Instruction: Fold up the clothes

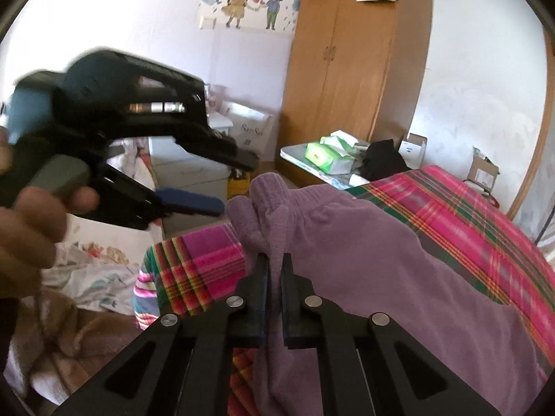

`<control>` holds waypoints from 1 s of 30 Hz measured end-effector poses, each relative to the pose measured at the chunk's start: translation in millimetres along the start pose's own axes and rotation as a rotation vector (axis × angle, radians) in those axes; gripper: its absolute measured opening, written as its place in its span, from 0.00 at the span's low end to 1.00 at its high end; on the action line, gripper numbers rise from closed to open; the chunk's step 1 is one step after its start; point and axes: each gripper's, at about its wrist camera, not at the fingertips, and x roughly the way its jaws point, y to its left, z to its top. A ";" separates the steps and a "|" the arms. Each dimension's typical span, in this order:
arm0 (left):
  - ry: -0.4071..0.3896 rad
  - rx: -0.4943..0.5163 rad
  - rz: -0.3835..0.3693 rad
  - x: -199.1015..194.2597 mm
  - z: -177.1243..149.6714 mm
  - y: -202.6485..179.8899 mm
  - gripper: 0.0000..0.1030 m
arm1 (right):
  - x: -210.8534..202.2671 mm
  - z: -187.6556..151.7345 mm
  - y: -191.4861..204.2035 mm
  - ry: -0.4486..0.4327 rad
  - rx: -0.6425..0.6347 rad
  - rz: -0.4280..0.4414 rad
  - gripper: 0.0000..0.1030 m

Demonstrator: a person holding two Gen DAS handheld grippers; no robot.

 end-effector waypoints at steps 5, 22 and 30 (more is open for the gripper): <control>0.054 -0.001 -0.021 21.3 7.5 -4.0 0.44 | -14.6 -3.1 -6.2 -0.024 0.021 -0.004 0.06; 0.229 -0.041 -0.049 82.1 33.3 -10.8 0.43 | -19.8 -6.1 -11.5 -0.053 0.041 0.031 0.06; 0.245 0.053 -0.012 95.6 42.1 -23.5 0.17 | -20.5 -7.4 -8.1 -0.045 0.040 0.046 0.06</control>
